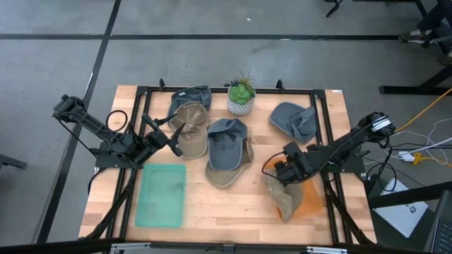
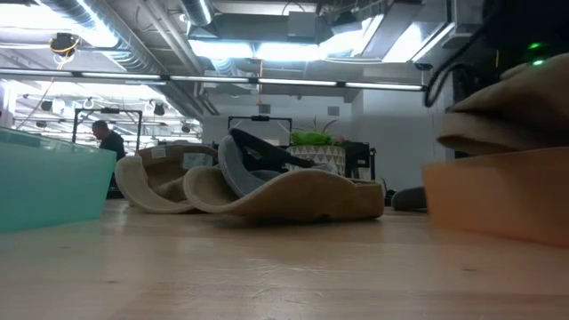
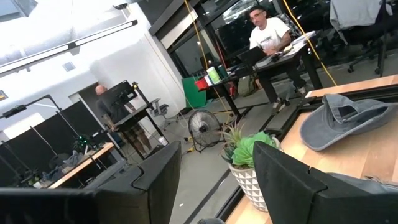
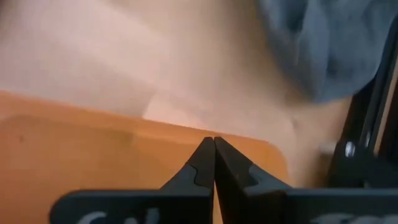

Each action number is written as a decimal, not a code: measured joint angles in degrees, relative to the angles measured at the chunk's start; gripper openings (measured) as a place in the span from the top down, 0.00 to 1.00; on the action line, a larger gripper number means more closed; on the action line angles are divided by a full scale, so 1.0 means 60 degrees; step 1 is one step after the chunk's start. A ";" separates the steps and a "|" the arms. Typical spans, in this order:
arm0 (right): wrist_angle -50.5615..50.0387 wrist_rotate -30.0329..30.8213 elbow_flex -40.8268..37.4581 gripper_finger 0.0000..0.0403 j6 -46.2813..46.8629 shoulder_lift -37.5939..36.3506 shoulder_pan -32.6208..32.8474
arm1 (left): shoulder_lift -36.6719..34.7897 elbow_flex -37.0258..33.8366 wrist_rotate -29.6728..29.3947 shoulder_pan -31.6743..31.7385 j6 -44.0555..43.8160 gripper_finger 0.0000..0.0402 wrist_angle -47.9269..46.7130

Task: Pick & Place hat
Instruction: Adjust the orange bin on the table, then put the bottom center blue cap into the green bin

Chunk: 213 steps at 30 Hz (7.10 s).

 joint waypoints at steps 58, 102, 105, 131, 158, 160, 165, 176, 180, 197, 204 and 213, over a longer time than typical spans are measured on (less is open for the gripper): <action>0.6677 0.0109 0.1541 0.80 -0.5584 -0.0040 0.0662 | 0.2310 0.2400 0.8290 0.2021 -0.6232 0.60 -0.8158; 0.9344 -0.0808 0.1537 0.49 -0.6107 0.1137 -0.2838 | 0.3508 0.2404 0.4971 0.2328 -0.6285 0.62 -0.8500; 0.8964 -0.1157 0.1537 0.49 -0.5914 0.1137 -0.3047 | 0.3508 0.2404 0.4940 0.2328 -0.6536 0.63 -0.8666; 0.9068 -0.2134 0.1541 0.50 -0.7109 0.2641 -0.3866 | 0.3508 0.2404 0.5603 0.2320 -0.7359 0.64 -0.8725; 0.9107 -0.2041 0.1552 0.95 -0.8950 0.1104 -0.3777 | 0.3497 0.3001 0.3362 0.2163 -0.6296 0.64 -0.8718; 0.8649 -0.1784 0.1690 0.95 -0.9599 0.0721 -0.3715 | 0.3497 0.3216 0.2827 0.2058 -0.5962 0.64 -0.8714; 0.8434 0.0614 0.2271 0.97 -1.4247 0.0069 -0.2802 | 0.3497 0.3761 0.1261 0.1680 -0.5179 0.64 -0.8710; 1.1097 0.8430 0.2386 0.97 -2.2163 0.0120 -0.0580 | 0.3490 0.4703 0.0845 0.1107 -0.4527 0.64 -0.8714; 1.1696 0.8416 0.2386 0.96 -2.2971 0.0058 -0.0353 | 0.3493 0.4913 0.0849 0.0930 -0.4218 0.64 -0.8706; 1.2321 0.7719 0.2386 0.96 -2.3096 0.0058 -0.0288 | 0.3189 0.6104 0.3270 -0.0135 -0.4876 0.50 -1.1956; 1.2679 0.7346 0.2386 0.95 -2.3100 0.0058 -0.0259 | 0.3036 0.6122 0.5186 0.0865 -0.5921 0.37 -1.3215; 1.3100 0.6845 0.2386 0.95 -2.3014 0.0058 -0.0263 | 0.3100 0.6119 0.6662 0.1653 -0.5299 0.34 -1.1916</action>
